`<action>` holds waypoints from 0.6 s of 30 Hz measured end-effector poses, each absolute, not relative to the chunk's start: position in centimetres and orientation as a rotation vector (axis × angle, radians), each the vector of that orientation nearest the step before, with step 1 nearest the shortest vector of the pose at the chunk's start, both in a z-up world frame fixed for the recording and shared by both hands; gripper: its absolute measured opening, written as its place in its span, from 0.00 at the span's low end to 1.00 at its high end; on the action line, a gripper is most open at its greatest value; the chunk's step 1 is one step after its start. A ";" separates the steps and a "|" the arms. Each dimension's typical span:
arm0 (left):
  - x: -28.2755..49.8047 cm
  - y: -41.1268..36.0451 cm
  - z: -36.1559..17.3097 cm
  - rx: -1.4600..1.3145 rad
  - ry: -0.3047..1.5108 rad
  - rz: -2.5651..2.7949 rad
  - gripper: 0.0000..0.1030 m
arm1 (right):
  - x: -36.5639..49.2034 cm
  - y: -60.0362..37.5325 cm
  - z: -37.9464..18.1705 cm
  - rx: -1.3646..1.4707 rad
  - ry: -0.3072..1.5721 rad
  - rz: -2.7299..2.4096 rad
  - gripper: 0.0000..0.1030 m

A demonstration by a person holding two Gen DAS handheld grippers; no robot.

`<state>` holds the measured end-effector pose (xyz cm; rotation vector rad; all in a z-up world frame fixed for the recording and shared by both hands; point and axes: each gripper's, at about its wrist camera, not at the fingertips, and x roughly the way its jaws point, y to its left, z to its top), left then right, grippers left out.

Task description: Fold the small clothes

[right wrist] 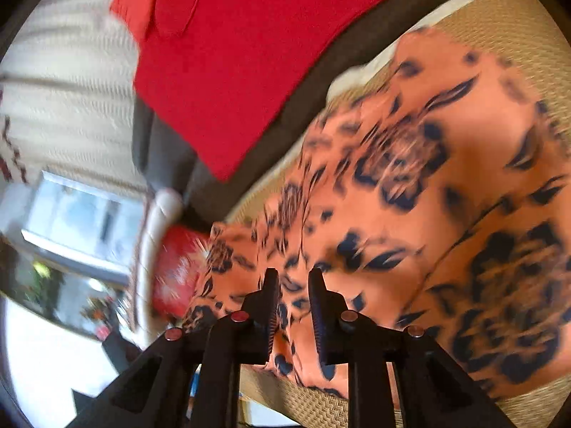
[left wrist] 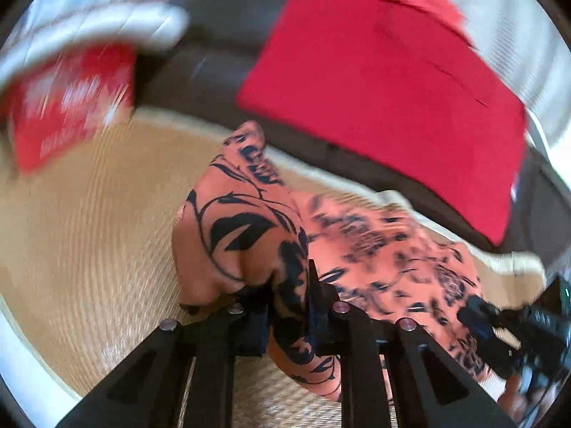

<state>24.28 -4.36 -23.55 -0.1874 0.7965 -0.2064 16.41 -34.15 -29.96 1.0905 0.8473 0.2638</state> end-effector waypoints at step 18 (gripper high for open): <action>21.6 -25.7 -22.7 0.141 0.875 -0.787 0.47 | 11.9 -45.9 -34.4 1.593 0.595 0.313 0.71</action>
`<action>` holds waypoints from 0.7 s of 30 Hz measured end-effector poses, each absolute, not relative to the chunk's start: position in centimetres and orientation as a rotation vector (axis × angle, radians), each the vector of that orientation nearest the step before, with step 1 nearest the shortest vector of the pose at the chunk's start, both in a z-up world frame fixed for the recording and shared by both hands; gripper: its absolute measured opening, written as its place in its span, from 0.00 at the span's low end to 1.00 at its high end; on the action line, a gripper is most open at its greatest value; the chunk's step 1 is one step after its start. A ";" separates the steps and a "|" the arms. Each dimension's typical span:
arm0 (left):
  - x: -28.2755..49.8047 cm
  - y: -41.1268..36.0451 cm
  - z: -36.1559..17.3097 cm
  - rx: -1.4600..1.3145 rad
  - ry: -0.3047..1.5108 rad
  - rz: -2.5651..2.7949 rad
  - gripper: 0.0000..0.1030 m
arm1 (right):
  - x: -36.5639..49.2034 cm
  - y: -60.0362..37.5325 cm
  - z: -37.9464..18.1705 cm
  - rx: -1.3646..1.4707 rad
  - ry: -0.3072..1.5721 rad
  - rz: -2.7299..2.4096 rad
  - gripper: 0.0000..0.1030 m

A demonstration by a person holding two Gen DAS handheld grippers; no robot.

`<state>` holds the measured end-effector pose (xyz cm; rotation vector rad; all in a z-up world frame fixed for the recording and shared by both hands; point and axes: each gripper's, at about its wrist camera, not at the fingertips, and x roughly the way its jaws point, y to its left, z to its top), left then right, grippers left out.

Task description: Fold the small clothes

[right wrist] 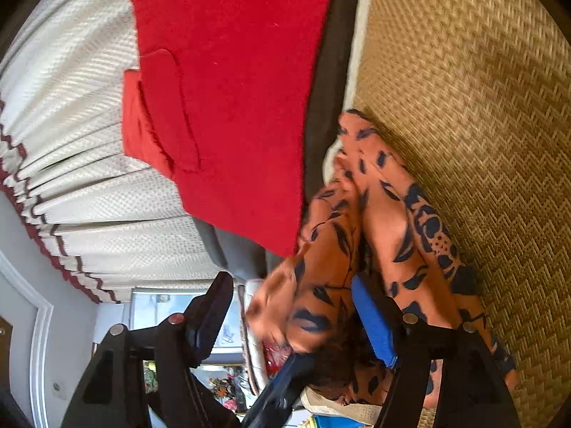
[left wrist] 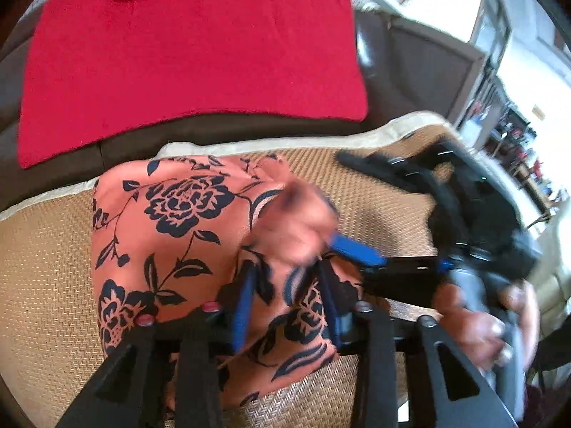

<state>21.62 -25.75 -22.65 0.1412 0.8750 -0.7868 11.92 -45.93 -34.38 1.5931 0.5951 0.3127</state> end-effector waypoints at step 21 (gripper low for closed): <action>25.1 -15.3 -28.4 0.011 0.785 -0.632 0.74 | 17.2 -39.1 -30.3 1.223 0.723 0.125 0.68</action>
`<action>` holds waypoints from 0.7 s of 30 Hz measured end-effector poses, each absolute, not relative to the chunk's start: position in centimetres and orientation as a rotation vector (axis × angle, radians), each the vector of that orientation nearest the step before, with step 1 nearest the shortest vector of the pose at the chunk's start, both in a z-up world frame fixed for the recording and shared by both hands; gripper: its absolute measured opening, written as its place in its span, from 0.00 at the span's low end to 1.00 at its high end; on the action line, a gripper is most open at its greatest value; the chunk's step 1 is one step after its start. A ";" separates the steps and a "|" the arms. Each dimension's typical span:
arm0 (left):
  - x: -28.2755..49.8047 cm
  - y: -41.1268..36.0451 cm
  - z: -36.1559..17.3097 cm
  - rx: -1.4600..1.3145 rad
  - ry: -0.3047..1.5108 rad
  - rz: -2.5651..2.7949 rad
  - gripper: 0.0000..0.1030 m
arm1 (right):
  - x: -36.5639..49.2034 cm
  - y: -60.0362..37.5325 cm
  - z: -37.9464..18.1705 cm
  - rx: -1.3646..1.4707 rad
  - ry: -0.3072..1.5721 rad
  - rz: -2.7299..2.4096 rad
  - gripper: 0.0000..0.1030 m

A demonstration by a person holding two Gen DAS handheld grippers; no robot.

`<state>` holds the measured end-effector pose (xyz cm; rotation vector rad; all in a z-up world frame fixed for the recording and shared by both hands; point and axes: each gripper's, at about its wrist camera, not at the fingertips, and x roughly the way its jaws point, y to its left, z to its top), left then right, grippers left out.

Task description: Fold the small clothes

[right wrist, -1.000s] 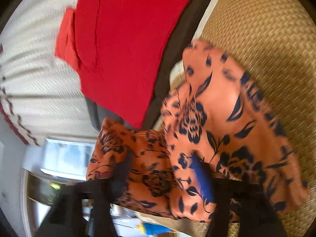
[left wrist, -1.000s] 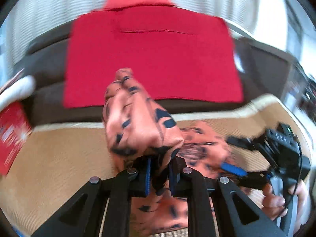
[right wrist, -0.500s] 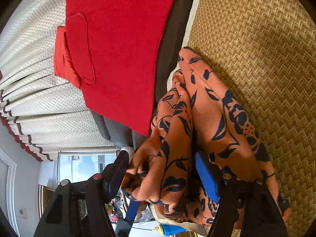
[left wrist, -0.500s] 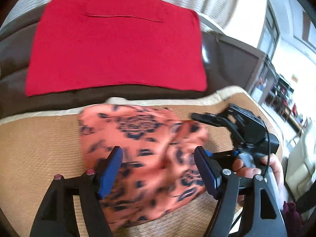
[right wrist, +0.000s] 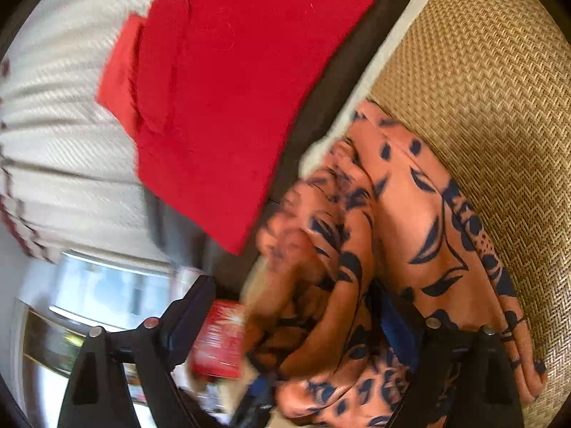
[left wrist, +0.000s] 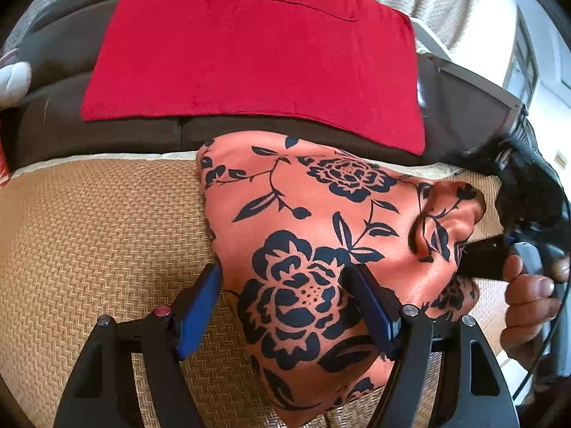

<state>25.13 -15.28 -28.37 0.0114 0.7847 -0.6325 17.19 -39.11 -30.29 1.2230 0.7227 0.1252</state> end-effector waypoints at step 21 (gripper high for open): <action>25.9 -15.3 -28.8 0.063 0.779 -0.627 0.74 | 10.9 -37.8 -27.0 0.940 0.841 -0.238 0.67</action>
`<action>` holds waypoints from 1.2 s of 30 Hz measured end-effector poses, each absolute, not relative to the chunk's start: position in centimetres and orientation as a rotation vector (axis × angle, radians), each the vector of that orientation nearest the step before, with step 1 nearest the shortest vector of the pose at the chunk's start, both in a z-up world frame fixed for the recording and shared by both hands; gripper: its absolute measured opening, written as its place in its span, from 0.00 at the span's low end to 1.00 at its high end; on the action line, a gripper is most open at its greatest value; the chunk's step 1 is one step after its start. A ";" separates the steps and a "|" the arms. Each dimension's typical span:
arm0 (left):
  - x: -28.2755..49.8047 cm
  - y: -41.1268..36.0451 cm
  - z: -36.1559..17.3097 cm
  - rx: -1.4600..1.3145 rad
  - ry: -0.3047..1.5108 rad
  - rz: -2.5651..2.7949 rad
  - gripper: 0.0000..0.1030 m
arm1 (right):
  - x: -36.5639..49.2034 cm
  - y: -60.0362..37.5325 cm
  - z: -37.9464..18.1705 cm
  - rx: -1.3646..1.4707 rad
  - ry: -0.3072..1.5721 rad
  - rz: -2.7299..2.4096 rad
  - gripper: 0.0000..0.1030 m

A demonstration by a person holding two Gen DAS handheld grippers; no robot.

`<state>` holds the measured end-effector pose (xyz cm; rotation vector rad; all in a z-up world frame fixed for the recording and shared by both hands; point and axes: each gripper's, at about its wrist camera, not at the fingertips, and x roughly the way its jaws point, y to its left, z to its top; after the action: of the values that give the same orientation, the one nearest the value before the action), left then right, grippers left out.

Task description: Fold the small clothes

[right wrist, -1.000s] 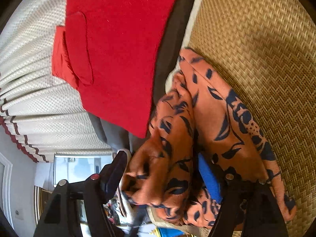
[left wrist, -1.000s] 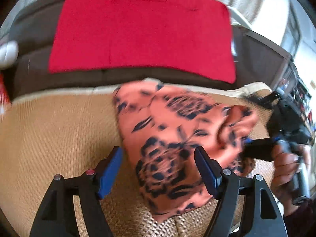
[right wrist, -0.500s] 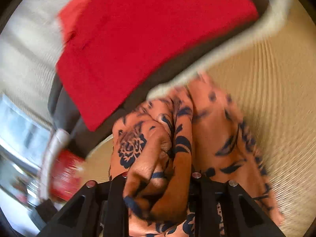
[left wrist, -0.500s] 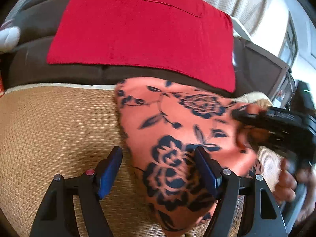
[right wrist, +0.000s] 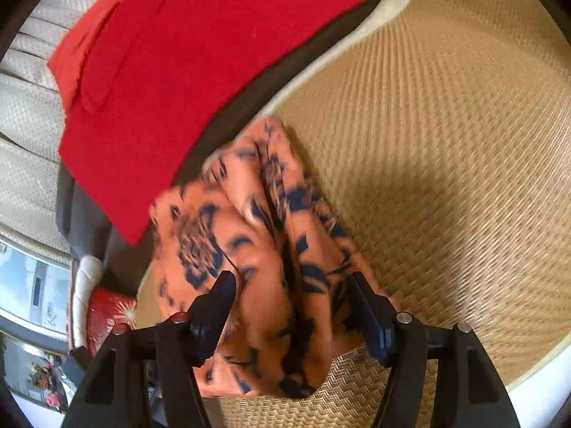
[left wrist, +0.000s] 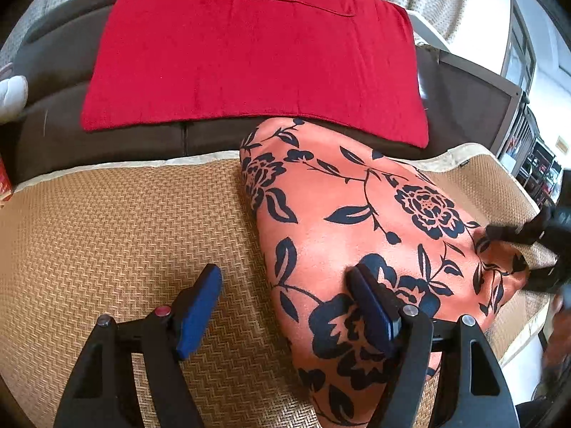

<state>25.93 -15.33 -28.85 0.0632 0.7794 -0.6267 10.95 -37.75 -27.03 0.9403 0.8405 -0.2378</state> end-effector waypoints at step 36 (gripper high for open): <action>25.2 -15.5 -28.5 0.185 0.714 -0.619 0.81 | 35.7 -31.0 -30.6 0.881 1.061 0.198 0.28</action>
<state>25.17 -15.48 -28.52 0.1848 0.7136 -0.6186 35.70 -31.00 -30.57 0.8808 1.0607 0.1980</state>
